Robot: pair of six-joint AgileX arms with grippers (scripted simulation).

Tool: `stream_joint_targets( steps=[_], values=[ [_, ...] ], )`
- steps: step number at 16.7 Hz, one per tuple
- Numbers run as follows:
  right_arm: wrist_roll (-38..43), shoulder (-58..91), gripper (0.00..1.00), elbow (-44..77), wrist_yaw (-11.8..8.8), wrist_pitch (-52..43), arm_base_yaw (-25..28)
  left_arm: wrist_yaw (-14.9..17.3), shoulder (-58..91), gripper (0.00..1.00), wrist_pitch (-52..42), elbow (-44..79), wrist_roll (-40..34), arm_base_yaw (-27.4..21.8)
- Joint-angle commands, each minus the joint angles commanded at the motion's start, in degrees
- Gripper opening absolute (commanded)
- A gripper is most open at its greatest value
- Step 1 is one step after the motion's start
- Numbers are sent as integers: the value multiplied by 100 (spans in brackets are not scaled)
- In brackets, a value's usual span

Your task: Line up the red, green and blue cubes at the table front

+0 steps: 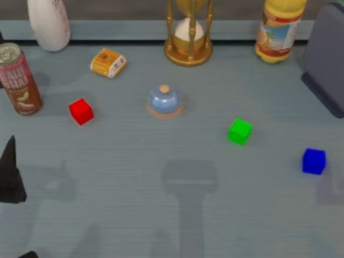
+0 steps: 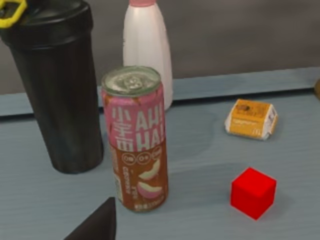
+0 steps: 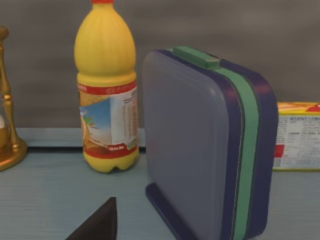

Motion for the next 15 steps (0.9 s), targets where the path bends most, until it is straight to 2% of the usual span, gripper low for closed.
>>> stream_joint_targets(
  steps=[4,8,15],
  values=[
    [0,0,100,0,0,0,0,181,1817,100,-1383,1454,579,-349],
    [0,0,100,0,0,0,0,304,4318,100,-3111,3136,1269,-662],
    [0,0,100,0,0,0,0,276,8858,100,-5782,6424,2422,-944]
  ],
)
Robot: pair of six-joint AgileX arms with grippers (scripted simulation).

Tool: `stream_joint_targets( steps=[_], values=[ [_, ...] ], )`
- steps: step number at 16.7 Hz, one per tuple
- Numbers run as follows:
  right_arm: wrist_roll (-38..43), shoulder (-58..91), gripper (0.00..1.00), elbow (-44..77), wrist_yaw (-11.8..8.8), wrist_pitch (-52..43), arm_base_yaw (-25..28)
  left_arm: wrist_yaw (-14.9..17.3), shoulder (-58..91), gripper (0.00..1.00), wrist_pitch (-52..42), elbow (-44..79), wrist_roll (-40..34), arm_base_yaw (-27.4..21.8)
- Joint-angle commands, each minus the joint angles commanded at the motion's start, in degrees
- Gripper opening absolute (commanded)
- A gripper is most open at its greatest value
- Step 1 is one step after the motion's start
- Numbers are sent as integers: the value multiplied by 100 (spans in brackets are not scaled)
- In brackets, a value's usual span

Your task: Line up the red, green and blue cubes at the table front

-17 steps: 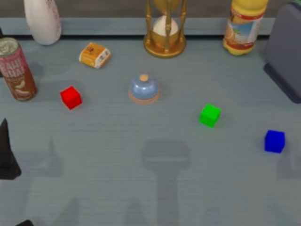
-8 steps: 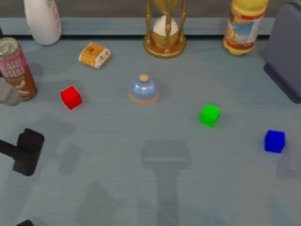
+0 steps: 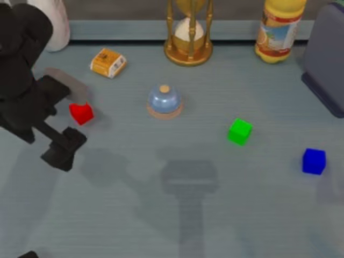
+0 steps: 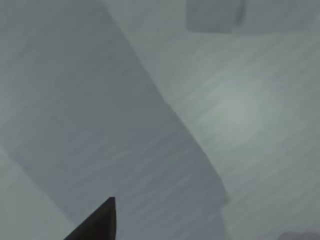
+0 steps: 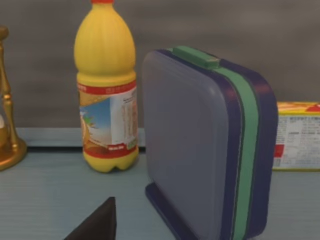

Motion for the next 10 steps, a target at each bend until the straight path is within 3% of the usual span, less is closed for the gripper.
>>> stream_joint_targets(
  steps=[5,10],
  values=[
    [0,0,100,0,0,0,0,-204,2232,100,-852,2577,652,29],
    [0,0,100,0,0,0,0,-408,3343,100,-905,4287,1044,129]
  ],
)
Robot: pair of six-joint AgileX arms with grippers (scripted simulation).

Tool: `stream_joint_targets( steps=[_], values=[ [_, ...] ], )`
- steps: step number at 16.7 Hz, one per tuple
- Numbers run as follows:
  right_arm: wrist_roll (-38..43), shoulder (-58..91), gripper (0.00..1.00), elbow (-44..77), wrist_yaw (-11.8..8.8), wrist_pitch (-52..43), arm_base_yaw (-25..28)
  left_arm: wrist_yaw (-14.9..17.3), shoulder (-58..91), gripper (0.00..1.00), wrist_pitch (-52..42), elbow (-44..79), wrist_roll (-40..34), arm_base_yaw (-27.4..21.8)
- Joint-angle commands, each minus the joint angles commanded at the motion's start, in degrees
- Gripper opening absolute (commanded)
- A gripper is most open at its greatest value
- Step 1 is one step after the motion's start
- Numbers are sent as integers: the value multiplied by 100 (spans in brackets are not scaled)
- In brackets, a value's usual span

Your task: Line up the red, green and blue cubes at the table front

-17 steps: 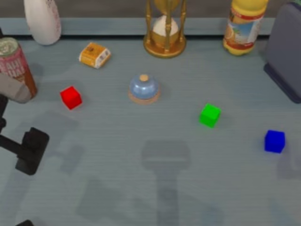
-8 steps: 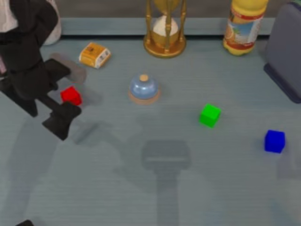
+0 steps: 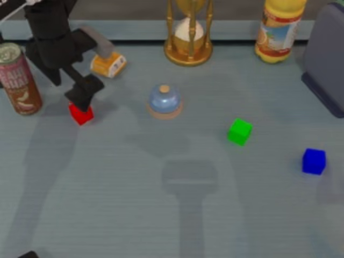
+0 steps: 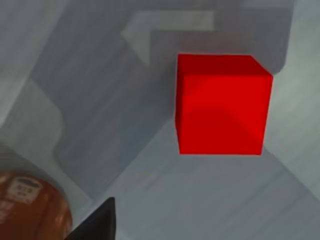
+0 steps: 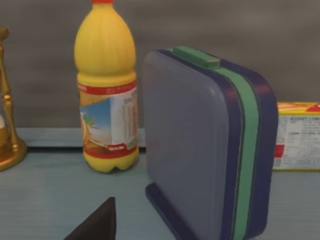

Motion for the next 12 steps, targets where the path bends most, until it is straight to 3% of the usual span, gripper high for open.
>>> stream_joint_targets(
  steps=[8,12],
  values=[
    [0,0,100,0,0,0,0,-40,163,100,72,268,61,-2],
    [0,0,100,0,0,0,0,-43,314,100,730,-247,59,18]
  ],
)
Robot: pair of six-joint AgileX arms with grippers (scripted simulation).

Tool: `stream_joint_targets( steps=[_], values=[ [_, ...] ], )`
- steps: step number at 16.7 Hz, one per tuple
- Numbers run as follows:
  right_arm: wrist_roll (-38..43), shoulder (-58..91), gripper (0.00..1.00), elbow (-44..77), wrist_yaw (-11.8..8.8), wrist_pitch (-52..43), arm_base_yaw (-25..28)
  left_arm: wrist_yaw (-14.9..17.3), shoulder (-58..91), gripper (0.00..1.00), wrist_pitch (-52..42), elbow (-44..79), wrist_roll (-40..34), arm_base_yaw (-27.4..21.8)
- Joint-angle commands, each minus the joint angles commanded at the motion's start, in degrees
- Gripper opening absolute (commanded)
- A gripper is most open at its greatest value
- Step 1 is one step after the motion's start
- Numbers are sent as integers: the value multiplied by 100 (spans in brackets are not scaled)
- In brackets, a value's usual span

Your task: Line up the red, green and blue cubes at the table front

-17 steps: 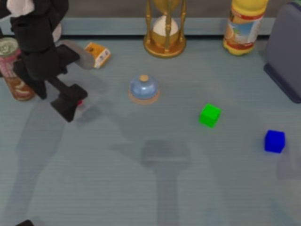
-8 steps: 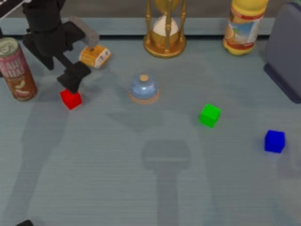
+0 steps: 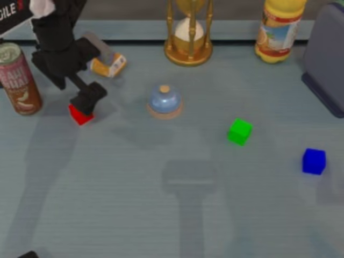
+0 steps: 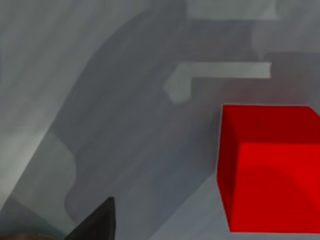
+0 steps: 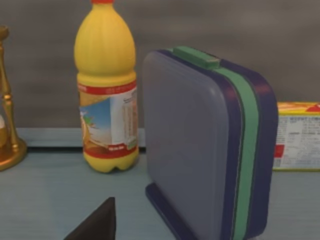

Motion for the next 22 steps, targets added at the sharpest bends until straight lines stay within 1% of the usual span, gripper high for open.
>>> stream_joint_targets(
  steps=[4,9,22],
  values=[
    [0,0,100,0,0,0,0,3,231,100,936,-668,18,13],
    [0,0,100,0,0,0,0,3,279,100,1076,-794,23,17],
    [0,0,100,0,0,0,0,3,279,2,1076,-794,23,17]
  ],
)
